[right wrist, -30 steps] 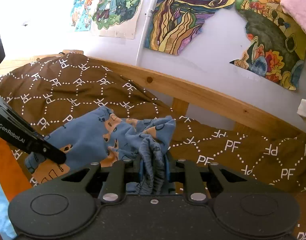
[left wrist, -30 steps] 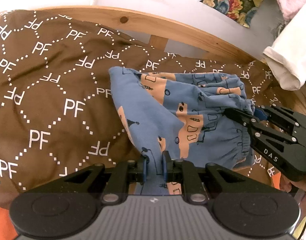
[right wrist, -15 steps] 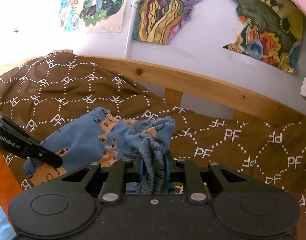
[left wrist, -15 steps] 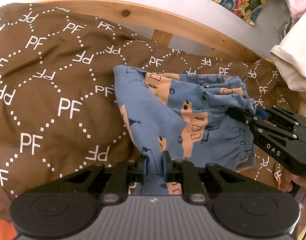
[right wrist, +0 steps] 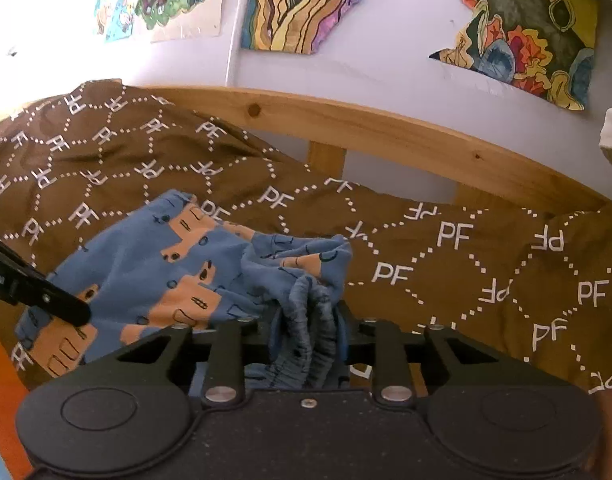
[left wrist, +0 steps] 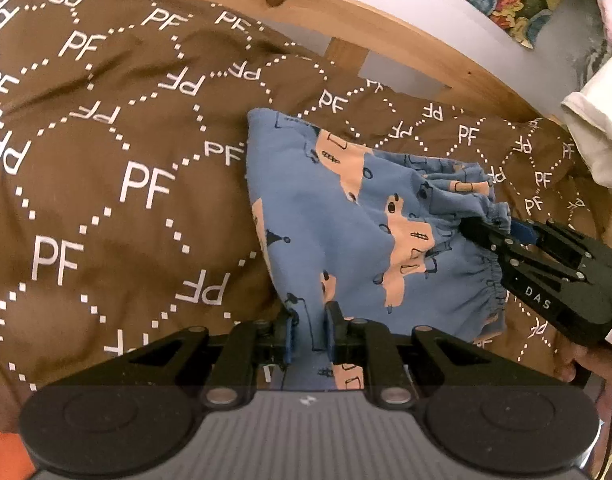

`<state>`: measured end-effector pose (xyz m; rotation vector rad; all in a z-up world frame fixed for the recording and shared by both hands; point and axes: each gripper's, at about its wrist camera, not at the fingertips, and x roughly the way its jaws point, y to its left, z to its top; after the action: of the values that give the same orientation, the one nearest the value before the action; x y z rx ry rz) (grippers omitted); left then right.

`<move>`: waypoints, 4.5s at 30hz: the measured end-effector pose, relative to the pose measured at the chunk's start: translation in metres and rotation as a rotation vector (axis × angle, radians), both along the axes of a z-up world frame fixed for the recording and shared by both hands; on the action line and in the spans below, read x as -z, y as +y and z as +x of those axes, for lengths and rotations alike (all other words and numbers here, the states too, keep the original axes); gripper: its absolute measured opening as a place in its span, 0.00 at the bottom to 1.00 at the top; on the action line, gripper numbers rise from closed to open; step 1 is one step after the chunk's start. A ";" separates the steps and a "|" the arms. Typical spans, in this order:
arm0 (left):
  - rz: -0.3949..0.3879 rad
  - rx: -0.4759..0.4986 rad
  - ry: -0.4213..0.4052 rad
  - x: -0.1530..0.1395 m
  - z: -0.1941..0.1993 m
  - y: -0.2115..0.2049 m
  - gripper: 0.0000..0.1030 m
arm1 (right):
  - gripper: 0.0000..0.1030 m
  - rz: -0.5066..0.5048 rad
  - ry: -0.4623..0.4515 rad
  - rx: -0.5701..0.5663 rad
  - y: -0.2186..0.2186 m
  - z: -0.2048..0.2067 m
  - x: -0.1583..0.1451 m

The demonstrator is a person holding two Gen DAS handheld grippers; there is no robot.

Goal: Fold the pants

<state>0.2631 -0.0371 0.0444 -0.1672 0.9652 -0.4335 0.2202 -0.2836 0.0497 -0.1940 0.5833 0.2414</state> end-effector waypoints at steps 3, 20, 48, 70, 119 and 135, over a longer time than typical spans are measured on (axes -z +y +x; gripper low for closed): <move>-0.001 -0.005 0.011 0.000 0.003 0.000 0.19 | 0.36 -0.010 0.003 0.010 -0.001 0.001 0.003; 0.042 -0.052 0.038 0.005 0.006 0.003 0.39 | 0.71 -0.013 0.027 0.063 -0.010 -0.002 0.007; 0.224 -0.116 0.009 0.004 -0.032 0.010 0.96 | 0.99 -0.014 0.171 0.112 -0.016 -0.049 0.008; 0.254 -0.055 -0.255 -0.034 -0.105 0.008 1.00 | 0.99 0.204 0.000 0.159 0.001 -0.134 -0.028; 0.277 -0.068 -0.295 0.030 -0.193 0.044 1.00 | 0.99 0.222 0.000 0.169 0.023 -0.234 0.014; 0.251 -0.067 -0.287 0.031 -0.192 0.046 1.00 | 0.99 0.220 0.038 0.179 0.016 -0.236 0.021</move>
<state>0.0713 0.0091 0.0129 0.0884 0.7214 -0.2632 -0.0156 -0.2681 0.0285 0.0760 0.6031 0.1346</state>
